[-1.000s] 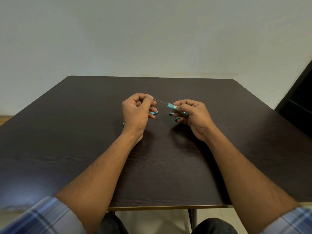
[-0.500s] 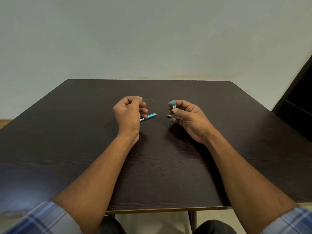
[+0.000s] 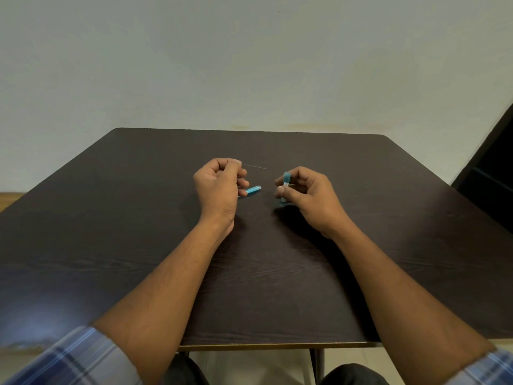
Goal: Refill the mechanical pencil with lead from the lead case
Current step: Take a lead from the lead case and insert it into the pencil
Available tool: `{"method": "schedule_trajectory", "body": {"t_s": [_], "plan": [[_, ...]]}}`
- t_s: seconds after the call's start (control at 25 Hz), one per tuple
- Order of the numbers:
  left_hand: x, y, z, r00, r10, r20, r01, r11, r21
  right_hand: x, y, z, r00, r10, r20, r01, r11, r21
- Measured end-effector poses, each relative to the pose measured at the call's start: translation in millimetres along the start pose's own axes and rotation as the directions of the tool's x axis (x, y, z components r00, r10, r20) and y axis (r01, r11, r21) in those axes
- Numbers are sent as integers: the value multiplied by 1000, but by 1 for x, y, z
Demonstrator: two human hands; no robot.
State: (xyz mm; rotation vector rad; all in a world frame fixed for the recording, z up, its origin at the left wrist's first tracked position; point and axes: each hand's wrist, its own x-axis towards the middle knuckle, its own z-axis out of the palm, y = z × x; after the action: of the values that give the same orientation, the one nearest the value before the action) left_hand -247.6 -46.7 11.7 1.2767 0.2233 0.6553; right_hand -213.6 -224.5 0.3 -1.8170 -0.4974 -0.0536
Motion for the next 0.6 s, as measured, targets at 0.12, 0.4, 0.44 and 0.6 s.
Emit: {"method": "schedule_trajectory", "body": {"t_s": [0.12, 0.4, 0.44, 0.6], "plan": [[-1, 0, 0, 1000, -3, 4, 3, 1000, 14, 0, 0, 0, 1000, 12, -5, -13, 998, -60], [0, 0, 0, 1000, -14, 8, 14, 999, 36, -1, -3, -2, 997, 68, 34, -65, 993, -103], [0, 0, 0, 1000, -17, 11, 17, 999, 38, -1, -3, -1, 997, 61, 38, -56, 991, -125], [0, -1, 2, 999, -29, 22, 27, 998, 59, 2, -1, 1, 999, 33, -24, -37, 978, -207]]}}
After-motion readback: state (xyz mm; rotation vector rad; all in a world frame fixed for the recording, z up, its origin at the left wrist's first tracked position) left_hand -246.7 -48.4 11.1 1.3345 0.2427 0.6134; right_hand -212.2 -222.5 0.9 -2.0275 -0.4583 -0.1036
